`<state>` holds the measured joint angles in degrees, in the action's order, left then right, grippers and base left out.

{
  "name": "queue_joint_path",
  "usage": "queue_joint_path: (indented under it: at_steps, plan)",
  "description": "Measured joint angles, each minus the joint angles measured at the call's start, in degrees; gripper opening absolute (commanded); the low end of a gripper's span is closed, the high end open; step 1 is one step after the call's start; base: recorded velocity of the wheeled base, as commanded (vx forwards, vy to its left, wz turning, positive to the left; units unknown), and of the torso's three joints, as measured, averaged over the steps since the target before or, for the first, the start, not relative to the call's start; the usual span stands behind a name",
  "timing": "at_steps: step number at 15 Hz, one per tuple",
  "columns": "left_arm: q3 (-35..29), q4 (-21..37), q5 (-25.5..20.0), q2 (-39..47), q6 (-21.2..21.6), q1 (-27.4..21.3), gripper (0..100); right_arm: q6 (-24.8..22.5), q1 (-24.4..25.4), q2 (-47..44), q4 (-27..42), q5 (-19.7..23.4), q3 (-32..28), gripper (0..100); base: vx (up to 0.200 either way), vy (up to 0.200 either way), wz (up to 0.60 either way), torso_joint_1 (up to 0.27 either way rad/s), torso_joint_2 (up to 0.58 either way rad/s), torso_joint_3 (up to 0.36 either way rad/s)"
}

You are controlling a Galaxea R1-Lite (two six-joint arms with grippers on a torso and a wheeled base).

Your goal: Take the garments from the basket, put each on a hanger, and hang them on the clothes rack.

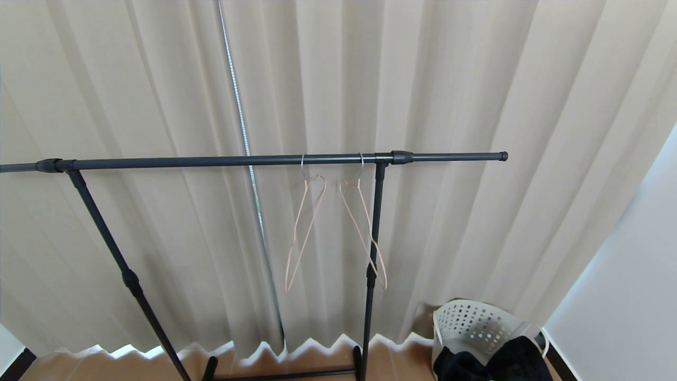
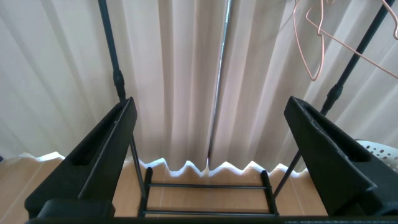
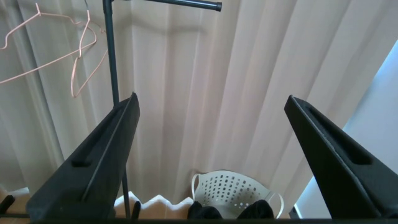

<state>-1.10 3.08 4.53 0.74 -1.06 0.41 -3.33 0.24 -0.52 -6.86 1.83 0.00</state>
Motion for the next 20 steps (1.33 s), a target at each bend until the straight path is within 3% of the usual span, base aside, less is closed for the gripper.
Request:
queue_joint_path:
  at_steps: [20]
  plan:
    - [0.0,0.0,0.5,0.0,-0.6,0.0,100,0.5,0.1,-0.1,0.1,0.3,0.0,100,0.000,0.000,0.00,0.000,0.00,0.000]
